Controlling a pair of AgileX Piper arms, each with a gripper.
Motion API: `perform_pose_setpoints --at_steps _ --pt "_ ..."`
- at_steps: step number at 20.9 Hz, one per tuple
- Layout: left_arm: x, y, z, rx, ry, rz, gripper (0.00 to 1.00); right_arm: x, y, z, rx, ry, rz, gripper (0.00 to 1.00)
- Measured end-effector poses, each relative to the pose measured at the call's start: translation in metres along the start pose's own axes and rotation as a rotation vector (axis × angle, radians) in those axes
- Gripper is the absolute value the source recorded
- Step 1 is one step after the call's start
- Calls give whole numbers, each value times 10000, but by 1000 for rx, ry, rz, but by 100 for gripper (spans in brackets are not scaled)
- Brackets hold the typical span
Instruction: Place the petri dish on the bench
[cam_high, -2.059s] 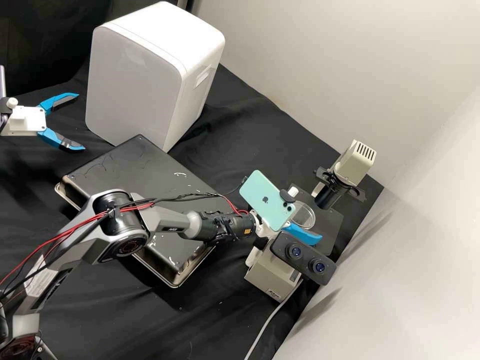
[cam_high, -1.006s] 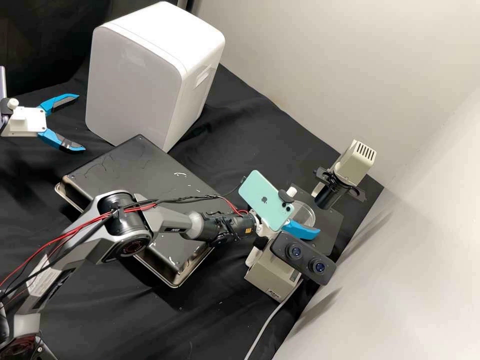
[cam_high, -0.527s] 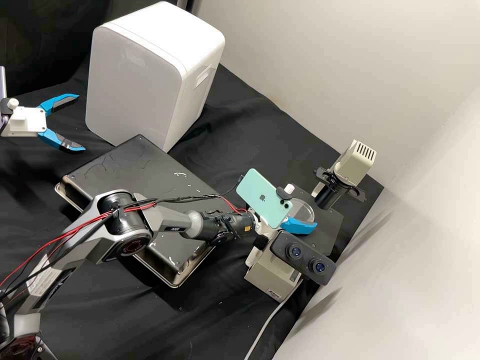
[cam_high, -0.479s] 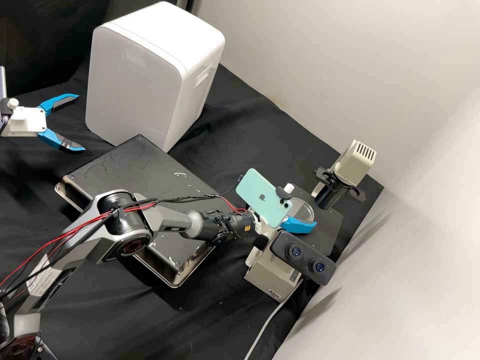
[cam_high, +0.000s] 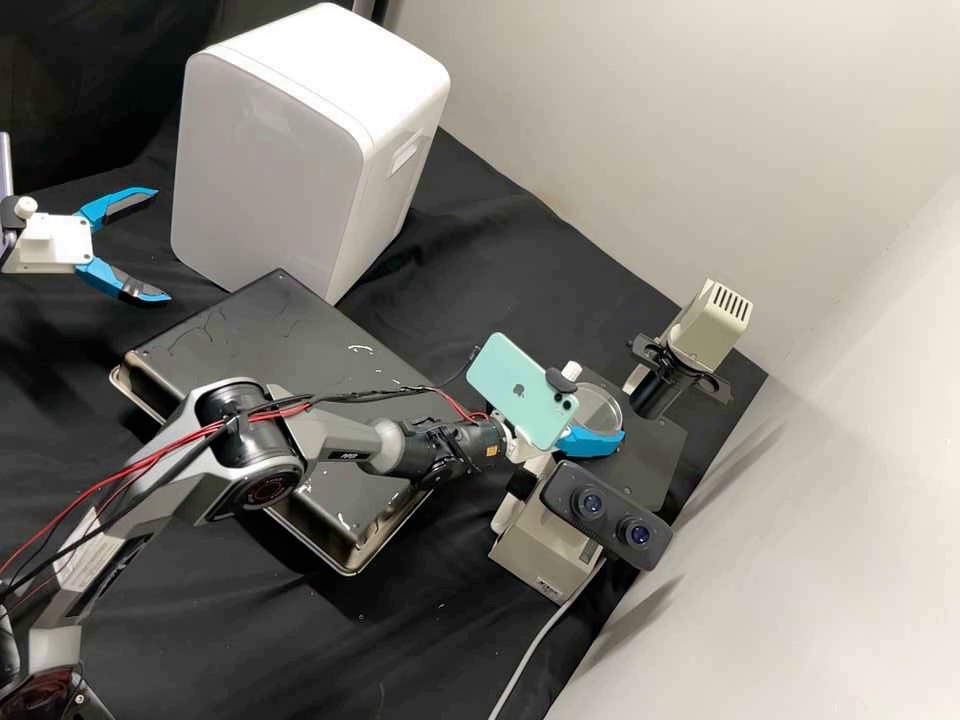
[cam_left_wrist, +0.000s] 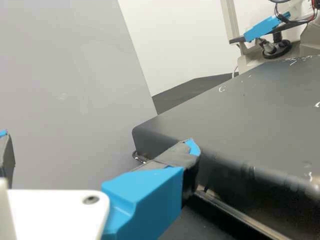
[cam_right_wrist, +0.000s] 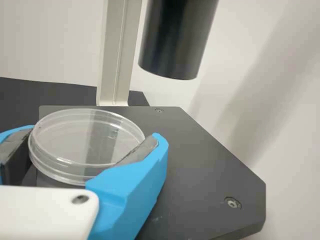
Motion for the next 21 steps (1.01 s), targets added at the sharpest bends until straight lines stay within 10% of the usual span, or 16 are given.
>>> perform_pose_setpoints --at_steps 21 --pt "0 0 0 0 0 0 100 -91 -57 18 0 9 8 0"
